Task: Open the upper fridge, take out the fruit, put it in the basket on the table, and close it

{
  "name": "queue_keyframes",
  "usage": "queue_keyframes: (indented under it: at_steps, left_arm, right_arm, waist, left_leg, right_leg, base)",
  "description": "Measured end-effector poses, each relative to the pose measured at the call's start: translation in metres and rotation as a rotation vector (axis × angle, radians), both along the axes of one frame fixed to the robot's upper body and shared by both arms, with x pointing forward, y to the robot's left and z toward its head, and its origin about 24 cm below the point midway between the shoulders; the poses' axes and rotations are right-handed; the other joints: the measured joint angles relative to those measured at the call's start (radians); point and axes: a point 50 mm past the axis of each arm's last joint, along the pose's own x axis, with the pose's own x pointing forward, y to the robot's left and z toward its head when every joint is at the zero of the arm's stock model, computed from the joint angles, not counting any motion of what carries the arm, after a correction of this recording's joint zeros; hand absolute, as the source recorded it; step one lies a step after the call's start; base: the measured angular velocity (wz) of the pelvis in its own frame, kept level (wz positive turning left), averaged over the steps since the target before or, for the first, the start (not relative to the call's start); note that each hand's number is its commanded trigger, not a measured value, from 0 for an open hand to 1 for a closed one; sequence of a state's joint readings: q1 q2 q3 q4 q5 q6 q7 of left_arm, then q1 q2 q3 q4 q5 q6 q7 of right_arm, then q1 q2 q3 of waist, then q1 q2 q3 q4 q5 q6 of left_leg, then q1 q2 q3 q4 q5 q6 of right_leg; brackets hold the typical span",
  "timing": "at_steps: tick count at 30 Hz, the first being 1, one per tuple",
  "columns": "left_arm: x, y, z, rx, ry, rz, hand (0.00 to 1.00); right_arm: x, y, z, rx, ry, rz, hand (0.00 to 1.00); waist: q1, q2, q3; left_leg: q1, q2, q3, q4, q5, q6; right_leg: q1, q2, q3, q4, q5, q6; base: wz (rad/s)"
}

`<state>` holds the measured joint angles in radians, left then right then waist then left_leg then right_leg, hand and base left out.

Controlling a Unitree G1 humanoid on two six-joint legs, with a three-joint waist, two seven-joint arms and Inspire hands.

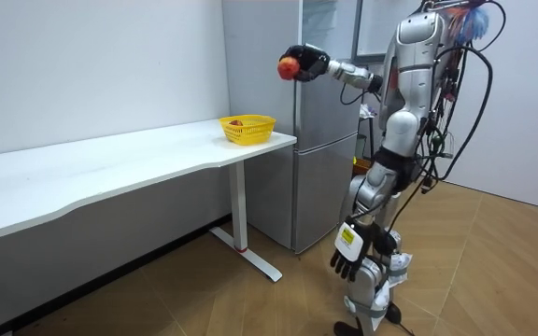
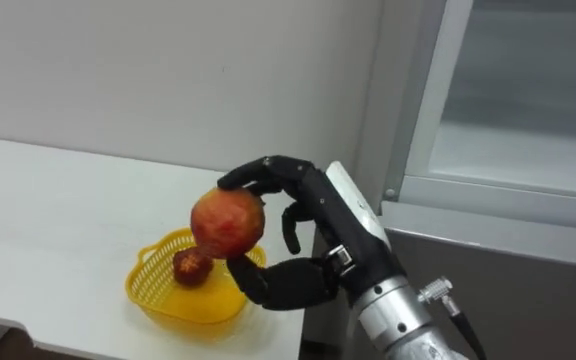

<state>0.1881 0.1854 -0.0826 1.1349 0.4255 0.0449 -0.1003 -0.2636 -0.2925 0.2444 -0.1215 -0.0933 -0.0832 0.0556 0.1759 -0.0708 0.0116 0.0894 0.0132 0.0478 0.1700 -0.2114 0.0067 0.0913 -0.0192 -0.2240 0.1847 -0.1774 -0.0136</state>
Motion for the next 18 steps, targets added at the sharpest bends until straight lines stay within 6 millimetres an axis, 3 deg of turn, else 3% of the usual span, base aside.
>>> queue_keyframes:
  at_steps: [3, 5, 18]
  left_arm:
    - [0.001, -0.001, 0.000, 0.006, 0.003, -0.011, 0.00]
    - [0.001, -0.003, -0.001, 0.006, 0.007, -0.015, 0.00]
    - [0.003, -0.004, 0.001, -0.026, 0.018, -0.010, 0.00]
  right_arm:
    - [0.005, 0.001, -0.015, -0.037, 0.052, -0.030, 1.00]
    - [0.013, -0.005, -0.026, -0.076, 0.087, -0.083, 1.00]
    - [0.045, -0.029, -0.059, -0.142, 0.220, -0.280, 1.00]
  waist:
    - [0.011, -0.011, 0.0044]
    - [0.024, -0.018, 0.0020]
    - [0.080, -0.010, 0.0039]
  left_leg:
    - [-0.015, -0.002, -0.009, 0.008, 0.000, 0.000]
    - [-0.030, -0.007, -0.027, 0.022, 0.001, 0.000]
    - [-0.057, -0.010, -0.069, 0.037, 0.001, 0.000]
  right_leg:
    - [-0.004, -0.001, -0.011, -0.004, 0.000, 0.000]
    - [-0.005, -0.006, -0.028, -0.013, 0.000, 0.000]
    - [-0.004, -0.015, -0.085, -0.012, 0.000, 0.002]
  base:
    - [0.12]
    - [0.20]
    - [0.12]
